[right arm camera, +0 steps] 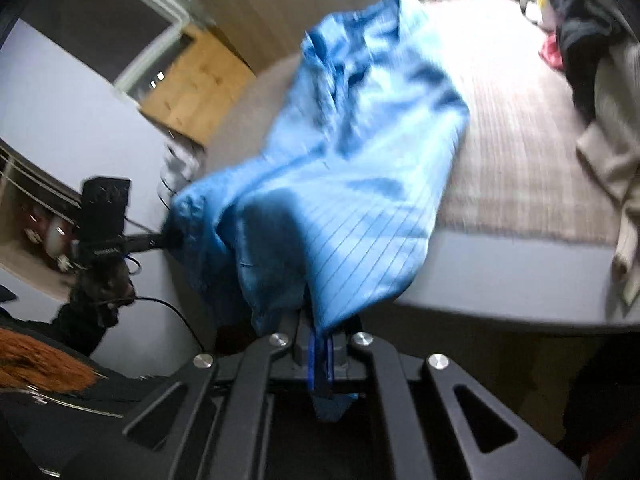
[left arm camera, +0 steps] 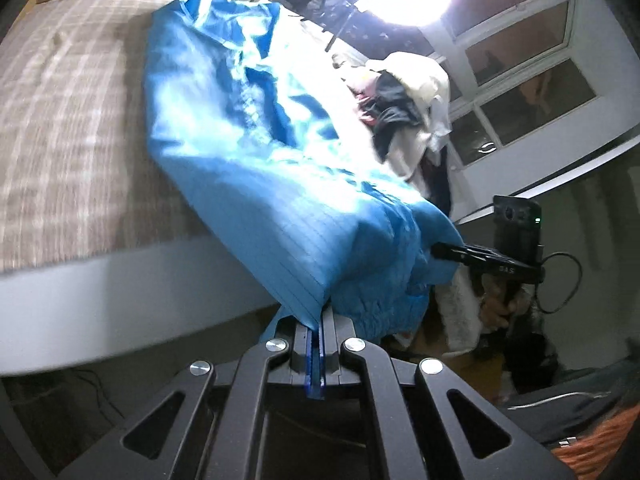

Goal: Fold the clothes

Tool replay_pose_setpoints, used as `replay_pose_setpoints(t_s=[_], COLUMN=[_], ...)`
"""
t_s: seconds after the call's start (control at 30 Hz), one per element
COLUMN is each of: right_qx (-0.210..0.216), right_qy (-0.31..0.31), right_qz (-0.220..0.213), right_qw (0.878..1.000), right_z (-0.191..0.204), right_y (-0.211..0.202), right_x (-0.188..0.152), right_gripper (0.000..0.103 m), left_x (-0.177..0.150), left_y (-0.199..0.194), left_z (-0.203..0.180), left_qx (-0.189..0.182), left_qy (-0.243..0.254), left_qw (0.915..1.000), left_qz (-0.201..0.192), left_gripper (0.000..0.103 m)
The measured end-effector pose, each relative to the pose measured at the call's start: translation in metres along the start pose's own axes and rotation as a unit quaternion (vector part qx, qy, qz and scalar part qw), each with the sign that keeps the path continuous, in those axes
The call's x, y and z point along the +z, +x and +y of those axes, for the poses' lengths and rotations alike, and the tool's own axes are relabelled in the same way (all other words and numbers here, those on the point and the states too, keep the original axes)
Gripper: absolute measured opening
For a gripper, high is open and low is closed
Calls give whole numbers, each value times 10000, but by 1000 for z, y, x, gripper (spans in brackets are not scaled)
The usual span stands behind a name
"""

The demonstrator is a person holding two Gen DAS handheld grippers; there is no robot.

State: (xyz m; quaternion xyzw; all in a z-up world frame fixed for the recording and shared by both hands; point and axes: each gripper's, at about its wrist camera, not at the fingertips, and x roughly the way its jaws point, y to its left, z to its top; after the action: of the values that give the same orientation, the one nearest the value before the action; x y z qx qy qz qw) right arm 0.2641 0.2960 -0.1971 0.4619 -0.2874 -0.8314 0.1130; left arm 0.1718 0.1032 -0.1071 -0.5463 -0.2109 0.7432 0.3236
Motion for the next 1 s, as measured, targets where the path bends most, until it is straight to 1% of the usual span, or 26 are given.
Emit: replay_pose_setpoints(t_s=[0.03,0.1,0.17,0.27,0.33,0.4,0.47,0.5,0.53,0.57,0.6,0.63,0.67,0.7,0.73,0.83,0.9,0.97,1.0], right_qx=[71,187,189,157,135,178,233,163,99,100,119,154,200,232,245,409,485,460,404], right_qy=[55,141,305,579,761,1050,1229,1322,1359,1303,1216,1116,1016,978,990,991,852,642,553], right_qz=[-77,-185,-119,33,135,439,864,1103,1290,1398,1483,1508,1497,1486,1489,1715,1887,2045,2107], right_qw=[9999,9996,9993,9982,9969,9933,9884,9849,9822,9815,9814,9821,9833,9838,9836,9793,9771,9757,9751], right_z=[-5,-6,-21,-49,-67,-90,-109,-118,-124,-126,-127,-127,-126,-127,-128,-126,-118,-109,-105], right_y=[-8,-7,2,17,28,49,77,91,98,99,98,96,91,87,83,81,95,108,116], right_x=[11,32,56,91,115,138,162,174,183,189,195,199,201,200,198,186,179,178,179], right_gripper=[3,3,3,3,3,4,7,10,13,20,28,33,44,54,56,56,56,55,50], left_x=[10,32,58,86,108,128,142,148,150,151,150,149,146,142,138,128,129,132,136], left_y=[-2,-3,6,13,26,39,55,60,63,63,60,56,49,44,41,44,56,69,75], left_z=[1,3,3,16,34,55,78,89,98,105,107,106,103,101,98,92,93,94,92], left_qx=[-34,-98,-131,-38,106,280,557,628,623,552,437,400,404,396,345,243,85,-121,-219], left_qy=[-54,-161,-253,-291,-563,-893,-1189,-1370,-1590,-1788,-1884,-1873,-1857,-1873,-1914,-1986,-1955,-1898,-1875], left_qw=[10000,9997,9994,9993,9979,9950,9905,9876,9843,9814,9803,9809,9814,9812,9807,9795,9798,9800,9800], left_qz=[45,127,171,238,294,361,412,430,436,427,395,345,281,235,205,238,404,590,637], left_gripper=[1,1,1,1,2,5,11,15,15,15,17,25,31,40,44,44,43,37,35])
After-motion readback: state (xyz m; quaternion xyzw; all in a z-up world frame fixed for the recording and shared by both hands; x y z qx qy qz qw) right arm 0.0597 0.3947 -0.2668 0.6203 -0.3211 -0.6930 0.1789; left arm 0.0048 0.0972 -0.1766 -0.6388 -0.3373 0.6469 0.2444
